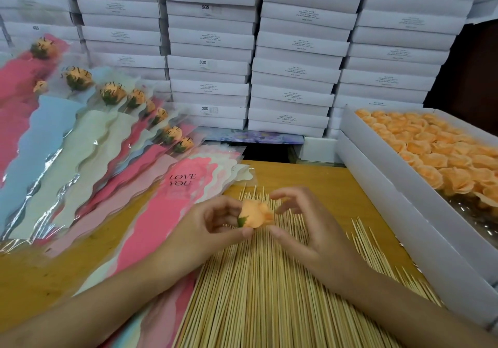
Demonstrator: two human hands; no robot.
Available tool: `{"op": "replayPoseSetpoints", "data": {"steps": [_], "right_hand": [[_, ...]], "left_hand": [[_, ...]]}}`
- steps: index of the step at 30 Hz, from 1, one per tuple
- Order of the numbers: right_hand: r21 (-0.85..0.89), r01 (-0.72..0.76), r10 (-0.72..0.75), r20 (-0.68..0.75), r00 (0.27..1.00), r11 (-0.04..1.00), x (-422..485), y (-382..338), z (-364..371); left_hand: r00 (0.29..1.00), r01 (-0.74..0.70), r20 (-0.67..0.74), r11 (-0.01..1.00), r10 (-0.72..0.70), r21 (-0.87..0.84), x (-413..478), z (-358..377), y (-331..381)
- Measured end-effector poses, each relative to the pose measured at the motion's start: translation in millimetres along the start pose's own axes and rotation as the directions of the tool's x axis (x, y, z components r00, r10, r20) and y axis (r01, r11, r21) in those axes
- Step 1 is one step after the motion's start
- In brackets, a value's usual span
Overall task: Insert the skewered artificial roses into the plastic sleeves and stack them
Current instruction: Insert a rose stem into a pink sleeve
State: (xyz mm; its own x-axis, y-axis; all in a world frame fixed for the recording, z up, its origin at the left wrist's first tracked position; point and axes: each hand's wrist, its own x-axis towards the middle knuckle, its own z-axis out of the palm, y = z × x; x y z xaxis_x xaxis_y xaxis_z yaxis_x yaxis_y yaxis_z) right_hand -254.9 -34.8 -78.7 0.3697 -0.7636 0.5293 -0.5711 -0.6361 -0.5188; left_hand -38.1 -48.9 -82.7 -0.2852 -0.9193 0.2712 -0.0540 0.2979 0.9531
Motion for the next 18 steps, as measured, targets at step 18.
{"op": "replayPoseSetpoints", "data": {"steps": [18], "right_hand": [[-0.213,-0.222,0.252,0.123,0.960,0.952,-0.7,7.6,-0.6]], "left_hand": [[0.978,0.165,-0.039,0.876,-0.204,-0.454,4.9,-3.0,5.3]]}}
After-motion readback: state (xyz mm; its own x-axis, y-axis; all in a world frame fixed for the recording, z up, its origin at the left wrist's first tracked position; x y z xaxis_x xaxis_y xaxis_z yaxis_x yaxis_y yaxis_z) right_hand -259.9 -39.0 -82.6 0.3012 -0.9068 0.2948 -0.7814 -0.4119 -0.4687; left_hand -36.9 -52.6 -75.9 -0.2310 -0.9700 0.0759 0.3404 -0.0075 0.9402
